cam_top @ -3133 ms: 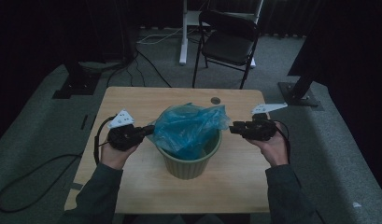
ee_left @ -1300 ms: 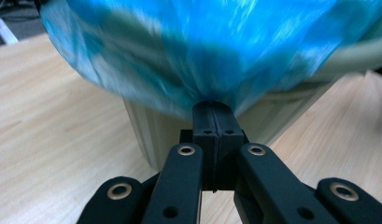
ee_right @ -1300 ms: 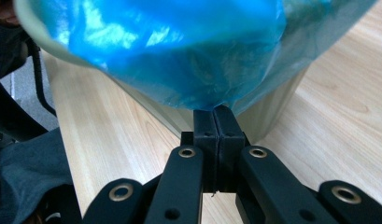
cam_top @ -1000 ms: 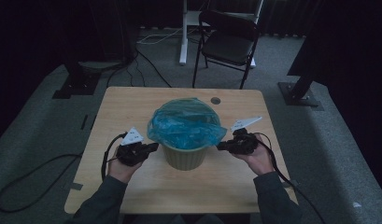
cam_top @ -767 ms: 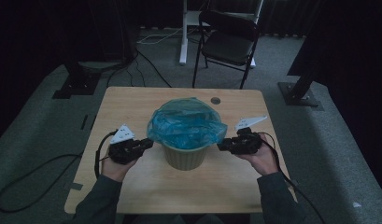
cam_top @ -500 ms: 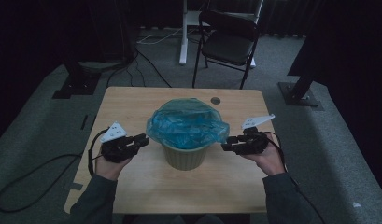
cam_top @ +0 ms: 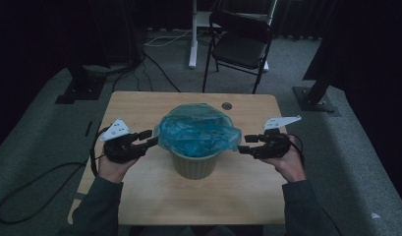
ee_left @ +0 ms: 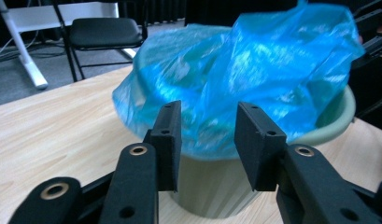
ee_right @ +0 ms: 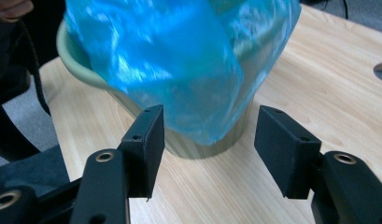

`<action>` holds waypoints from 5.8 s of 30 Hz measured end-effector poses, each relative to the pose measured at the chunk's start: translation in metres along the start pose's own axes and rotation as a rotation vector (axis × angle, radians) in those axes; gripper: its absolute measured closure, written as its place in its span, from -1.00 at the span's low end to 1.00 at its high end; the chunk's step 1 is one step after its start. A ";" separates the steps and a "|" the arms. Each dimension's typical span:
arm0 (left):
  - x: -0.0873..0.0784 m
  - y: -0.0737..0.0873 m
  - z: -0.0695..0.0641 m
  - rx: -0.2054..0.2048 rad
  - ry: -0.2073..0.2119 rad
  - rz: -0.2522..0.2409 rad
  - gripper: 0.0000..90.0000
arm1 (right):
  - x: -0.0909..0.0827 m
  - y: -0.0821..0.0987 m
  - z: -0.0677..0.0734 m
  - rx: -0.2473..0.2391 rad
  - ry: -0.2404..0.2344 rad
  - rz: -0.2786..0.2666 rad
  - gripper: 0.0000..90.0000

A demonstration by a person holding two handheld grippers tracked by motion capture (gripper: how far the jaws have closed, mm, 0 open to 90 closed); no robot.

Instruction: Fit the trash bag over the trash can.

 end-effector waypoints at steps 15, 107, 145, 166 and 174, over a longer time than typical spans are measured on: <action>0.034 -0.025 0.001 -0.055 0.123 0.020 0.25 | 0.010 -0.023 0.004 -0.012 -0.036 -0.026 -0.09; 0.001 0.034 0.014 -0.026 0.011 0.060 0.57 | 0.029 -0.006 0.007 -0.048 0.008 0.138 0.67; 0.062 -0.009 0.041 -0.084 -0.024 0.062 0.66 | 0.048 -0.049 -0.030 0.075 0.078 -0.047 0.73; 0.094 -0.023 0.064 -0.121 -0.066 0.034 0.99 | 0.062 -0.054 -0.051 0.114 0.165 -0.026 0.99; 0.104 -0.019 0.070 -0.144 -0.074 0.056 0.99 | 0.067 -0.048 -0.056 0.131 0.176 -0.004 1.00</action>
Point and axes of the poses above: each handheld gripper's, and its own axes: x roughly forward along the jaws, y roughly out of its underside, z roughly to its left, the point moved 4 cm from there along x, roughly forward along the jaws, and after that the axes turned 2 degrees about -z, right-handed, at the moved point
